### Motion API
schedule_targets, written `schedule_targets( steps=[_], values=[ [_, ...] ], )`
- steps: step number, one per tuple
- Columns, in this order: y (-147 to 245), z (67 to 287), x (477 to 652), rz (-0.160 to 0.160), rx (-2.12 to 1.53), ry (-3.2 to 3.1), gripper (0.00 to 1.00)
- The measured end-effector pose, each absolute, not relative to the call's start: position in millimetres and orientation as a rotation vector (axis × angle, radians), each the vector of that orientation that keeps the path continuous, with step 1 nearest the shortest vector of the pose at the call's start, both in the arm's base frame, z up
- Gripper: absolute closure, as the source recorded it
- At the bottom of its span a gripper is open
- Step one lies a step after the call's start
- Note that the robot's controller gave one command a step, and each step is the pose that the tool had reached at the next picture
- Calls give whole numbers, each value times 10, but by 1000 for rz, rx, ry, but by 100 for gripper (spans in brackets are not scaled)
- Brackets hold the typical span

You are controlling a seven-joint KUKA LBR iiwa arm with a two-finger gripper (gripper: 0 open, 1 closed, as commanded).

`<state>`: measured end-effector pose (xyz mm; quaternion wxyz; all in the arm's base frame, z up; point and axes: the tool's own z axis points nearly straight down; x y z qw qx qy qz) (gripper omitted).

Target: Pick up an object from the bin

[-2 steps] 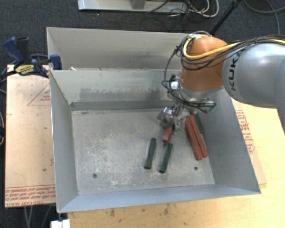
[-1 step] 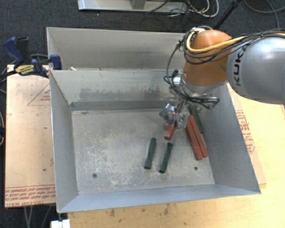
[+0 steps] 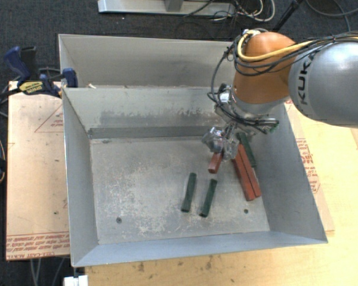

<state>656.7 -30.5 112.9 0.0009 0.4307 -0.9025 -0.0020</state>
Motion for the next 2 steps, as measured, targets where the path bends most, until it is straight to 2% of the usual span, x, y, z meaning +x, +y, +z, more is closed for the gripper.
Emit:
schedule_targets(
  steps=[2],
  values=[
    [-306, 1645, 6578, -1, 1354, -2838, 100]
  ],
)
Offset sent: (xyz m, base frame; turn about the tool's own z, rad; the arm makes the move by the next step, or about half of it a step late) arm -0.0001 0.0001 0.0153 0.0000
